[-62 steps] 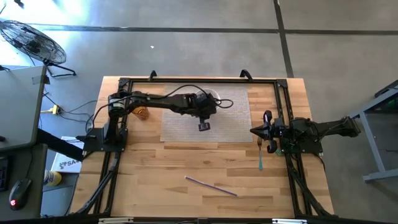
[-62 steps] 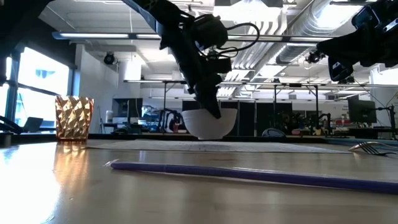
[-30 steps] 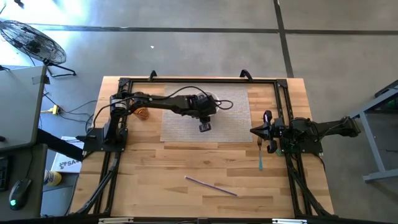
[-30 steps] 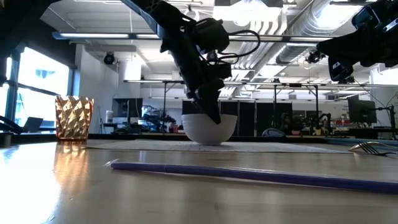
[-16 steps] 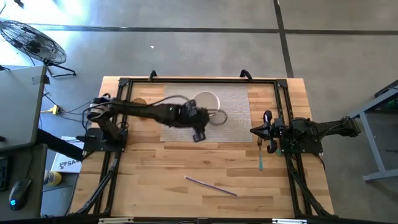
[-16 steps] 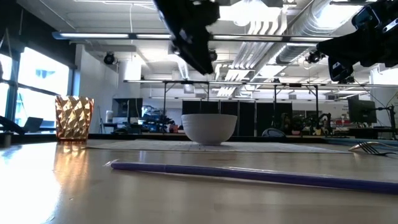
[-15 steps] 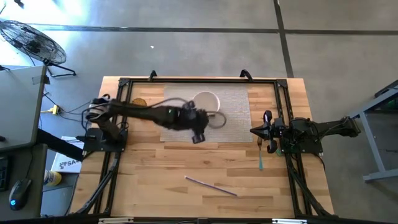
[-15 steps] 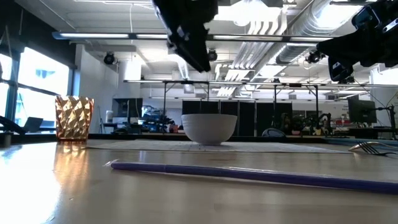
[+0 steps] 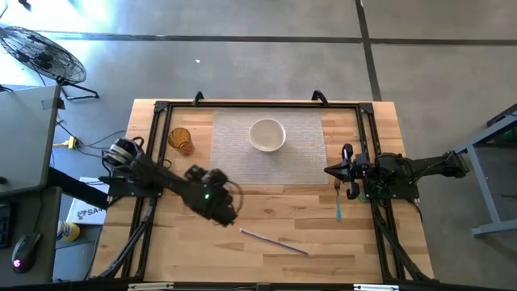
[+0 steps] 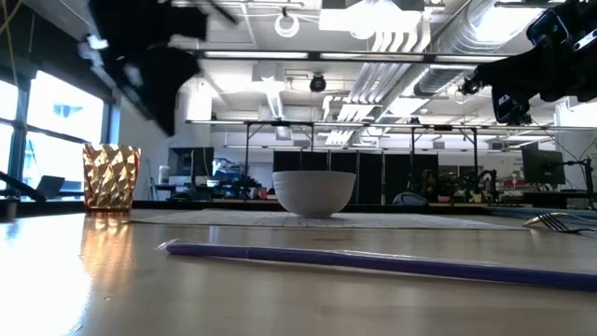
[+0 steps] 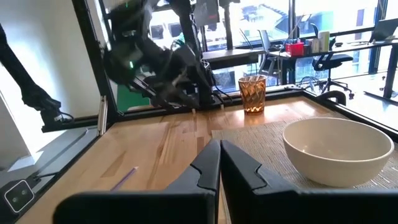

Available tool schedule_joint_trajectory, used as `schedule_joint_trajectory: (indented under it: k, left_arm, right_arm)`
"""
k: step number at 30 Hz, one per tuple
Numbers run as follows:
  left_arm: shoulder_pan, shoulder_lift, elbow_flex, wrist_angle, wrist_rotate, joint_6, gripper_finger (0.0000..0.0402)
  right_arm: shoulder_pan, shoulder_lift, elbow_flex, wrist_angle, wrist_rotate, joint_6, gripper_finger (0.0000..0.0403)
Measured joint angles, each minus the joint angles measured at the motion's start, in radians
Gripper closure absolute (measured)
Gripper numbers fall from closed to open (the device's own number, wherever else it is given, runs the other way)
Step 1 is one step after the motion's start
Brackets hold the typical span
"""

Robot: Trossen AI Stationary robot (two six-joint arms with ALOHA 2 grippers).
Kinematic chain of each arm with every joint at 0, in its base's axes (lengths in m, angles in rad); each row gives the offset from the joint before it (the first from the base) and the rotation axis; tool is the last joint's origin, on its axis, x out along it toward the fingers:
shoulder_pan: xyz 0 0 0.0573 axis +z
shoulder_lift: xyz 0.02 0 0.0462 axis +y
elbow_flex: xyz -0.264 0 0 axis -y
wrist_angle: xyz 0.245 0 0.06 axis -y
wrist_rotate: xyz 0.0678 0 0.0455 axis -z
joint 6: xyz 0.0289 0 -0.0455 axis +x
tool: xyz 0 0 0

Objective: Pick & Place Utensil
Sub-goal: Put the brown cup on the gray mat to the top right of the white bowl

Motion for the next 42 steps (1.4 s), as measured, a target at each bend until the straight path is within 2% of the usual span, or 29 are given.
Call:
schedule_joint_trajectory:
  k: [5, 9, 16, 18, 23, 30, 38, 42]
  left_arm:
    - [-0.063, -0.028, -0.155, 0.005, -0.002, -0.364, 0.0041]
    - [-0.077, -0.067, -0.256, 0.014, 0.018, -0.568, 0.0017]
    - [-0.085, -0.146, -0.451, 0.159, -0.014, -0.702, 0.0006]
    - [-0.085, -0.163, -0.501, 0.206, -0.057, -0.757, 0.0006]
    - [-0.074, -0.168, -0.584, 0.205, -0.107, -0.899, 0.0007]
    - [0.046, -0.168, -0.672, 0.284, -0.116, -0.902, 0.0007]
    - [0.183, -0.167, -0.74, 0.405, -0.193, -0.836, 0.0007]
    - [0.244, -0.167, -0.766, 0.529, -0.263, -0.74, 0.0007]
  right_arm:
    - [0.0, 0.001, 0.0, 0.001, 0.0, 0.0, 0.0398]
    - [0.0, 0.0, 0.0, 0.0, 0.0, 0.0, 0.0398]
    - [0.0, 0.001, 0.0, 0.0, 0.0, 0.0, 0.0398]
    - [0.0, 0.001, 0.0, 0.0, 0.0, 0.0, 0.0398]
    - [0.0, 0.006, 0.0, 0.001, 0.0, 0.0, 0.0398]
    - [0.0, 0.01, 0.0, 0.001, 0.0, 0.0, 0.0398]
    - [0.0, 0.012, 0.0, 0.0, 0.0, 0.0, 0.0398]
    - [0.0, 0.012, 0.0, 0.0, 0.0, 0.0, 0.0398]
